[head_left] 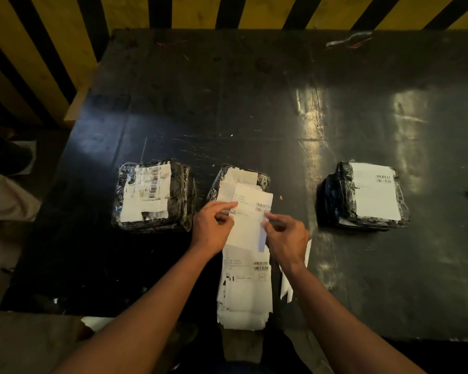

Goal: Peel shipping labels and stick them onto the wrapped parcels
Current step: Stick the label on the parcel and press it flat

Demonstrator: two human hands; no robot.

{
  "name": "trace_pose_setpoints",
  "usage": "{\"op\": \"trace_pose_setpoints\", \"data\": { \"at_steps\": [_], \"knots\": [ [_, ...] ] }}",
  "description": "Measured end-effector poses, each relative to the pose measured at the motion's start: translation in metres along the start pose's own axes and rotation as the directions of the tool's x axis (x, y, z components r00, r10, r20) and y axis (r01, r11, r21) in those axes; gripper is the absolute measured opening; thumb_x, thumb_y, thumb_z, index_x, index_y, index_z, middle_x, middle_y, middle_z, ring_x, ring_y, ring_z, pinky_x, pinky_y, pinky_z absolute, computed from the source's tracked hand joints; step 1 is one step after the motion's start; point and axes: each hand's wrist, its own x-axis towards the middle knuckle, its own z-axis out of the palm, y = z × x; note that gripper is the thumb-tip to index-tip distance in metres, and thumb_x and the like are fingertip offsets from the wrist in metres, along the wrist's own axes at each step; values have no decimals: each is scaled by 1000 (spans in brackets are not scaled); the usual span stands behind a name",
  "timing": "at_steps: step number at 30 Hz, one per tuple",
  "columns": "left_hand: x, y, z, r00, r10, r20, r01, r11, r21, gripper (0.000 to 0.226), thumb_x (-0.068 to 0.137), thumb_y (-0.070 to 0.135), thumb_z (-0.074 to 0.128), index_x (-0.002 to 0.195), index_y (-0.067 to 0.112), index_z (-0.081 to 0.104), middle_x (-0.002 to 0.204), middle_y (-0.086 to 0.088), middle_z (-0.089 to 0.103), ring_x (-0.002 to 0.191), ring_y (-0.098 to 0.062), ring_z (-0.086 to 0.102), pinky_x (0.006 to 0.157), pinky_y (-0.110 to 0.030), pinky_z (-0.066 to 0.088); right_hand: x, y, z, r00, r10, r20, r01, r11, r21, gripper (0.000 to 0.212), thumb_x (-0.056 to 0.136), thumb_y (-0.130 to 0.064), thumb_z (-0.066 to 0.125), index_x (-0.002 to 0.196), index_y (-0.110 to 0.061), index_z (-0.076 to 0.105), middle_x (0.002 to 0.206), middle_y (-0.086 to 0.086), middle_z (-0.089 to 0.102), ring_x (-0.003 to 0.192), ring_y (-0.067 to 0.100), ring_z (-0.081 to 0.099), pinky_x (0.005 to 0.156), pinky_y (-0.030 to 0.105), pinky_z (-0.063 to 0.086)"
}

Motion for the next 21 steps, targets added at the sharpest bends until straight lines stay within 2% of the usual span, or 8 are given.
{"op": "trace_pose_setpoints", "data": {
  "at_steps": [2,5,6,8,10,13,18,21],
  "knots": [
    [20,2,0,1000,11,-15,-11,999,52,41,86,-6,70,117,22,77,115,6,69,84,-8,68,74,-8,54,14,-8,8,1000,-4,-5,4,999,38,26,88,-23,81,114,-19,79,105,-1,79,87,10,72,75,15,55],
    [49,2,1,999,-20,-28,24,990,137,40,89,-3,71,121,22,75,122,5,65,85,-6,65,68,-8,51,35,-17,25,1000,23,6,-23,996,86,26,90,-20,80,115,-18,79,110,1,77,92,13,70,81,25,61],
    [57,1,2,999,-30,-30,34,987,158,40,90,-2,71,122,22,75,124,4,65,87,-7,65,68,-7,49,41,-20,30,999,34,8,-34,996,88,26,90,-19,79,116,-18,78,111,1,75,91,12,69,76,18,60],
    [72,-3,4,999,-39,-27,43,983,176,40,91,-1,71,124,21,74,125,2,65,90,-8,66,70,-8,49,53,-22,41,998,55,8,-55,994,93,26,92,-15,77,118,-14,77,113,3,73,89,10,66,59,0,48],
    [84,-8,7,999,-42,-25,46,980,191,40,90,-2,70,123,21,74,124,1,65,89,-9,66,72,-9,49,63,-21,51,997,79,4,-79,992,102,27,92,-13,76,119,-10,76,113,6,73,86,11,64,54,-5,40],
    [94,-14,10,998,-51,-23,54,975,218,41,89,-4,70,123,19,74,121,1,66,84,-7,64,75,-10,50,70,-19,62,996,93,3,-93,991,93,27,92,-14,76,119,-12,76,113,7,75,84,11,64,53,-6,37],
    [101,-21,13,998,-67,-17,69,968,242,42,90,-3,70,126,19,72,123,3,64,82,-3,61,71,-4,46,74,-16,75,990,139,18,-140,983,117,28,93,-17,75,121,-12,75,121,7,73,100,17,69,57,-12,31],
    [104,-22,15,997,-81,-5,80,963,257,42,91,-1,71,128,19,71,129,1,62,89,-6,62,70,-5,46,73,-15,77,991,133,12,-133,984,118,28,93,-19,75,121,-15,74,124,5,72,103,16,70,56,-9,37]
  ]
}}
